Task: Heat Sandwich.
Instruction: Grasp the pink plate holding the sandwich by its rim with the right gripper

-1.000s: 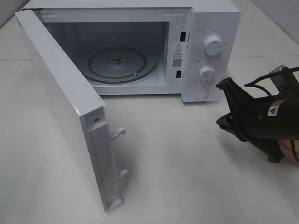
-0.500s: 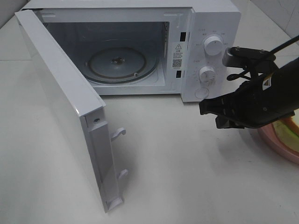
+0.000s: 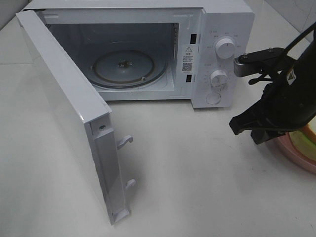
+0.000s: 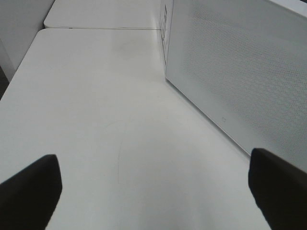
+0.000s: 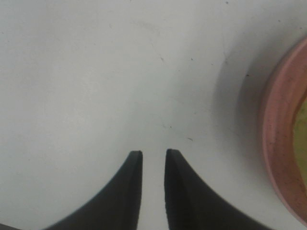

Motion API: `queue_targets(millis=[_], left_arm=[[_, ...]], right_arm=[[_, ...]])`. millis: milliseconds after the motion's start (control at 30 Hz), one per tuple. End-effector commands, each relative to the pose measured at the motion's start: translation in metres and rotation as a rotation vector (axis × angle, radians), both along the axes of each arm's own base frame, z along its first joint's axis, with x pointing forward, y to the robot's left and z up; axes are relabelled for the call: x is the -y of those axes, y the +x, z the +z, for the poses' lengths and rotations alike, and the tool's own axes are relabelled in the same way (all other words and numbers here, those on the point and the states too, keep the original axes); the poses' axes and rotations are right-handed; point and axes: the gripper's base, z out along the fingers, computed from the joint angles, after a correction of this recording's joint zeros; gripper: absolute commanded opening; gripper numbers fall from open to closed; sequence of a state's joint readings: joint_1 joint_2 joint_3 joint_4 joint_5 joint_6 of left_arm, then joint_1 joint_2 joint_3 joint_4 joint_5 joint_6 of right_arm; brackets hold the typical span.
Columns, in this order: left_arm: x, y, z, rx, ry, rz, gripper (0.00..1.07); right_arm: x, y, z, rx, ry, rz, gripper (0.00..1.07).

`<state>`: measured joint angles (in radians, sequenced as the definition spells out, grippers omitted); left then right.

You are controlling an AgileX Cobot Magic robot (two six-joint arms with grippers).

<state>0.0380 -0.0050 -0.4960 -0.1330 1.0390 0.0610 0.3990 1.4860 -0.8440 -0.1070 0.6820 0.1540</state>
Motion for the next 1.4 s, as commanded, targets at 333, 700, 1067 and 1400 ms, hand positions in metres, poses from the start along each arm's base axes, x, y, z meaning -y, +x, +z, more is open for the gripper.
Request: queue_targets(millis=[333, 700, 1067, 1400], left_arm=[[0.001, -0.004, 0.000, 0.028, -0.001, -0.005, 1.00], [0.001, -0.004, 0.000, 0.028, -0.001, -0.005, 1.00], [0.001, -0.004, 0.000, 0.028, -0.001, -0.005, 1.00], [0.001, -0.004, 0.000, 0.028, -0.001, -0.005, 1.00]], right_arm=[[0.015, 0.007, 0.015, -0.010, -0.083, -0.001, 0.82], [0.056, 0.017, 0.015, -0.019, -0.087, -0.139, 0.99], [0.068, 0.029, -0.003, -0.039, -0.106, -0.167, 0.95], [0.065, 0.043, -0.036, -0.085, -0.109, -0.151, 0.93]])
